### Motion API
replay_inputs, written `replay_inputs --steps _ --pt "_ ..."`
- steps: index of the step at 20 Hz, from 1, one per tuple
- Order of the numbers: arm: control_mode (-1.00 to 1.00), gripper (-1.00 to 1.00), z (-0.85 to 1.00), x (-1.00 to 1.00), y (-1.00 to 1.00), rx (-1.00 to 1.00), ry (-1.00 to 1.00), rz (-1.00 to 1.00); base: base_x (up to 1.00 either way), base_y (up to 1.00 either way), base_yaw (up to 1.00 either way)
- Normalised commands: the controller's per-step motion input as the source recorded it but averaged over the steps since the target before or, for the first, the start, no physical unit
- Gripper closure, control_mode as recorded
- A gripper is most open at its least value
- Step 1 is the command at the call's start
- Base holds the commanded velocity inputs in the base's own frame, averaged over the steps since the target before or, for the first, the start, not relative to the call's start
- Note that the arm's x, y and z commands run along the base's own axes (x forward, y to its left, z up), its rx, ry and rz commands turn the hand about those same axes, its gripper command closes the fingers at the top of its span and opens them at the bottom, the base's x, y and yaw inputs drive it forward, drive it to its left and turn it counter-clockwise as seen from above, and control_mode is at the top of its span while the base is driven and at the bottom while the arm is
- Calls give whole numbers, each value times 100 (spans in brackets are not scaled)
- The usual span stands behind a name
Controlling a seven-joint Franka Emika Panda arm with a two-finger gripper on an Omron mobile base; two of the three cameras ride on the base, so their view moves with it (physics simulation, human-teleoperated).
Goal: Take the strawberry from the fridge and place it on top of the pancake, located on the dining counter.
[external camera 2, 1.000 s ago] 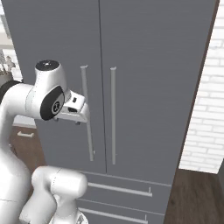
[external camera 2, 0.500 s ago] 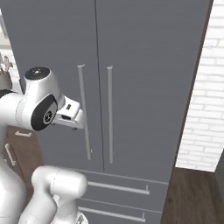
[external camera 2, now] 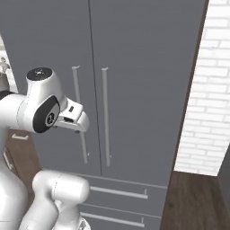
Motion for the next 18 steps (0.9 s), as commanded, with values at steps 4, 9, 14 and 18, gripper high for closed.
replay_inputs --steps 4,9,14,18 --pt "100 -100 0 0 0 0 0 0 -6 -41 18" --pt "100 -100 0 0 0 0 0 0 -32 -3 5" --pt "100 -100 0 0 0 0 0 0 -56 1 0" --pt "100 -100 0 0 0 0 0 0 -61 0 0"
